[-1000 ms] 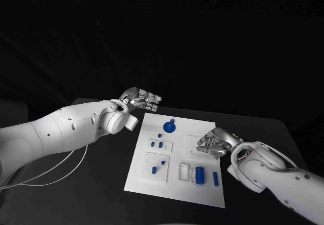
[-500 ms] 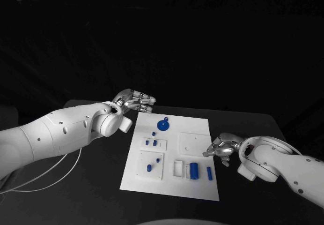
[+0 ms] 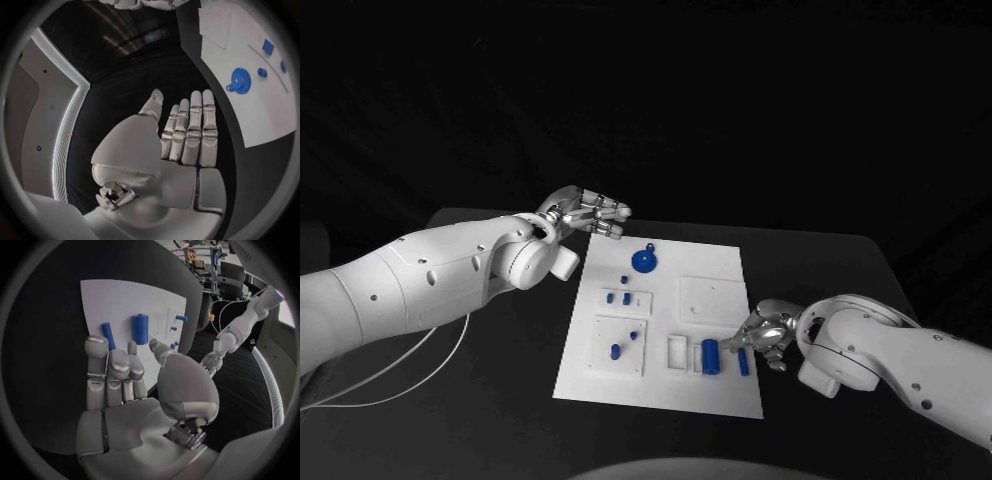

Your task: Assemble the parts on the task board

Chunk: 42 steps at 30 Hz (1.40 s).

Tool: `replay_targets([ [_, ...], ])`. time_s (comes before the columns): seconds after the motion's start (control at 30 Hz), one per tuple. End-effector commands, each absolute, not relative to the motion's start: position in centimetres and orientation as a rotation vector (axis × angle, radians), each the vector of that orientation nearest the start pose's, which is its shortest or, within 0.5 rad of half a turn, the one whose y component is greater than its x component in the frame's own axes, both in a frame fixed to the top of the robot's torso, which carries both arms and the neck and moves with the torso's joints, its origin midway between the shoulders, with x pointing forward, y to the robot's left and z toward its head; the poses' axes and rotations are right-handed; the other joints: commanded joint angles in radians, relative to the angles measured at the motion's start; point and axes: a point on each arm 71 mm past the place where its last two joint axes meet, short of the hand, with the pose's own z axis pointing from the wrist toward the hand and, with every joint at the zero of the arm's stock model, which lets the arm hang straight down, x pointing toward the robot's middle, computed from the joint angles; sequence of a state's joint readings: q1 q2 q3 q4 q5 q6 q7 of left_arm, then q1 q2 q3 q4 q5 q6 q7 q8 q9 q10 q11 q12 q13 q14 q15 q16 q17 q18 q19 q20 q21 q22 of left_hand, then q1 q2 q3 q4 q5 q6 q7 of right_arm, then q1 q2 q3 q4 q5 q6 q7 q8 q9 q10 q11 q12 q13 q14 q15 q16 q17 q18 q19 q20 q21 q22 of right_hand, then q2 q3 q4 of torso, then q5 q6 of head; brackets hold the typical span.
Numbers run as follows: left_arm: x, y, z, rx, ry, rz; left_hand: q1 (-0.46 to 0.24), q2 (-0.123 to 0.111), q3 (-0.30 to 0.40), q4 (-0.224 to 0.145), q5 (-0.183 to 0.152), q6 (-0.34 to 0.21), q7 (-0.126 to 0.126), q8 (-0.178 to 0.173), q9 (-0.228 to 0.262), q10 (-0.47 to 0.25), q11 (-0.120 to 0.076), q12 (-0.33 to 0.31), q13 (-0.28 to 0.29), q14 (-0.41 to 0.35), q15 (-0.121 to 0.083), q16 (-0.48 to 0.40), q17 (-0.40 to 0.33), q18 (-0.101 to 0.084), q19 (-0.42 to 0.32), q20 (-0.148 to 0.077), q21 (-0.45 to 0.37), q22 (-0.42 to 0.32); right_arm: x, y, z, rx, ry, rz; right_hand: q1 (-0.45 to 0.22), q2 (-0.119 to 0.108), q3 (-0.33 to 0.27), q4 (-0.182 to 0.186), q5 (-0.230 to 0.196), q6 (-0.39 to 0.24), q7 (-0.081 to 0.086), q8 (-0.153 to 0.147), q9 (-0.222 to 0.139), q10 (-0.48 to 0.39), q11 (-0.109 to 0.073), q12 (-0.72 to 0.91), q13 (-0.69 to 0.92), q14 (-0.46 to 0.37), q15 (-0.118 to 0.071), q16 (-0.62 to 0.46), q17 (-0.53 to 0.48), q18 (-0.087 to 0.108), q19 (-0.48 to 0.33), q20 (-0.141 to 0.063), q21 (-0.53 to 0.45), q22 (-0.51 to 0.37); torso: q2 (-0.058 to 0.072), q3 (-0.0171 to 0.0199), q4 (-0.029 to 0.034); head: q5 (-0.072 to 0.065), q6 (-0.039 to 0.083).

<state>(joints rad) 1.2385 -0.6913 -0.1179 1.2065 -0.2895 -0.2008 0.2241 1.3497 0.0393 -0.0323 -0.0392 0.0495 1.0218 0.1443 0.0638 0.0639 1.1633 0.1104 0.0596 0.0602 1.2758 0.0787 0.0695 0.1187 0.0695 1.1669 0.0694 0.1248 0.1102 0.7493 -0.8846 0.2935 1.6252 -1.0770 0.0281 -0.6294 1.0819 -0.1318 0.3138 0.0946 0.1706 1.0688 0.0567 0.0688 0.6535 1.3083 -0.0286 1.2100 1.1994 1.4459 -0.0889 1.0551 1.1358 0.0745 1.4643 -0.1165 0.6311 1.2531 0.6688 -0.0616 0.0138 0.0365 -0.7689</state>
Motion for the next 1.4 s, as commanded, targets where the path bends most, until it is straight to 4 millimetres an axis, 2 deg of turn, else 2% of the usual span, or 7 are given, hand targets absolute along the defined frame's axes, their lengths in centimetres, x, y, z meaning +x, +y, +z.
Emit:
replay_targets([
  [0.03, 53.7, 21.4, -21.1, -0.842, 1.694, -1.288, -0.008, -0.001, -0.007, 0.001, 0.001, -0.001, -0.003, 0.001, 0.000, 0.006, 0.001, -0.001, -0.001, 0.004, 0.001, 0.000, 0.002, -0.006, -0.003, -0.007, 0.005, 0.002, 40.2, -21.9, -30.9, 0.570, 2.480, 0.423, -0.013, -0.008, 0.000, 0.017, 0.003, -0.029, 0.013, -0.005, -0.060, 0.006, 0.009, -0.016, 0.001, 0.007, 0.007, -0.001, 0.006, 0.013, 0.045, 0.011, 0.002, 0.008, 0.002, 0.0007, 0.0000, -0.002, -0.002],
  [0.17, 53.6, 21.2, -21.1, -0.843, 1.698, -1.295, -0.010, 0.001, -0.007, 0.001, 0.001, -0.001, -0.003, 0.001, 0.000, 0.007, 0.000, 0.000, 0.000, 0.003, 0.001, 0.000, 0.003, -0.007, -0.004, -0.007, 0.006, 0.003, 39.9, -21.3, -31.5, 0.557, 2.495, 0.409, -0.016, -0.015, -0.009, 0.027, 0.001, -0.037, 0.021, -0.005, -0.165, 0.005, 0.014, -0.024, 0.007, 0.008, 0.010, -0.006, 0.011, 0.018, 0.046, 0.016, -0.003, 0.015, 0.002, 0.0015, 0.0001, -0.001, -0.006],
  [0.3, 53.6, 21.1, -21.2, -0.844, 1.702, -1.298, -0.013, 0.001, -0.009, 0.003, 0.001, -0.002, -0.003, 0.000, 0.000, 0.006, 0.001, -0.001, -0.001, 0.002, 0.002, 0.000, 0.004, -0.007, -0.006, -0.007, 0.007, 0.004, 39.7, -20.8, -31.9, 0.554, 2.502, 0.404, -0.019, -0.026, -0.013, 0.044, -0.008, -0.035, 0.022, -0.006, -0.191, 0.007, 0.015, -0.025, 0.014, 0.009, 0.011, -0.007, 0.016, 0.018, 0.047, 0.016, -0.003, 0.022, 0.003, 0.0015, 0.0000, -0.001, -0.007],
  [0.63, 53.6, 21.0, -21.2, -0.849, 1.708, -1.305, -0.015, 0.002, -0.010, 0.005, 0.001, -0.006, -0.002, 0.000, 0.000, 0.004, 0.002, -0.001, 0.000, 0.000, 0.002, 0.000, 0.006, -0.006, -0.009, -0.006, 0.009, 0.007, 39.5, -19.9, -32.7, 0.567, 2.496, 0.401, -0.018, -0.041, -0.028, 0.075, -0.027, -0.043, 0.024, -0.006, -0.202, 0.006, 0.016, -0.029, 0.019, 0.010, 0.011, -0.010, 0.020, 0.018, 0.048, 0.017, -0.007, 0.030, 0.003, 0.0019, 0.0000, -0.004, -0.014],
  [1.13, 53.5, 21.0, -21.3, -0.855, 1.718, -1.309, -0.018, 0.002, -0.012, 0.009, 0.001, -0.012, 0.000, 0.001, 0.000, -0.002, 0.004, 0.000, 0.000, -0.007, 0.005, -0.001, 0.007, -0.006, -0.014, -0.003, 0.009, 0.008, 40.0, -19.5, -33.4, 0.612, 2.432, 0.381, -0.014, -0.056, -0.036, 0.098, -0.035, -0.082, 0.034, -0.006, -0.214, 0.003, 0.023, -0.031, 0.022, 0.011, 0.016, -0.010, 0.024, 0.023, 0.049, 0.021, 0.000, 0.040, 0.004, 0.0007, -0.0011, 0.003, -0.013],
  [1.23, 53.5, 21.0, -21.3, -0.855, 1.719, -1.310, -0.018, 0.002, -0.012, 0.009, 0.001, -0.012, 0.000, 0.001, 0.000, -0.002, 0.004, 0.000, 0.000, -0.008, 0.005, -0.001, 0.007, -0.006, -0.015, -0.003, 0.009, 0.009, 40.1, -19.5, -33.5, 0.613, 2.431, 0.374, -0.008, -0.050, -0.031, 0.095, -0.031, -0.081, 0.034, -0.005, -0.216, 0.003, 0.023, -0.030, 0.023, 0.011, 0.016, -0.009, 0.026, 0.023, 0.050, 0.022, 0.001, 0.041, 0.004, 0.0002, -0.0009, 0.005, -0.013],
  [1.4, 53.5, 21.0, -21.3, -0.856, 1.720, -1.311, -0.018, 0.001, -0.013, 0.010, 0.001, -0.013, 0.001, 0.001, 0.000, -0.003, 0.005, -0.001, 0.000, -0.008, 0.005, -0.001, 0.007, -0.005, -0.016, -0.003, 0.009, 0.009, 40.1, -19.6, -33.9, 0.618, 2.431, 0.358, -0.008, -0.034, 0.009, 0.050, -0.019, -0.075, 0.034, -0.006, -0.222, 0.004, 0.023, -0.030, 0.024, 0.012, 0.016, -0.008, 0.028, 0.022, 0.050, 0.022, 0.001, 0.047, 0.004, 0.0005, -0.0013, 0.007, -0.013],
])
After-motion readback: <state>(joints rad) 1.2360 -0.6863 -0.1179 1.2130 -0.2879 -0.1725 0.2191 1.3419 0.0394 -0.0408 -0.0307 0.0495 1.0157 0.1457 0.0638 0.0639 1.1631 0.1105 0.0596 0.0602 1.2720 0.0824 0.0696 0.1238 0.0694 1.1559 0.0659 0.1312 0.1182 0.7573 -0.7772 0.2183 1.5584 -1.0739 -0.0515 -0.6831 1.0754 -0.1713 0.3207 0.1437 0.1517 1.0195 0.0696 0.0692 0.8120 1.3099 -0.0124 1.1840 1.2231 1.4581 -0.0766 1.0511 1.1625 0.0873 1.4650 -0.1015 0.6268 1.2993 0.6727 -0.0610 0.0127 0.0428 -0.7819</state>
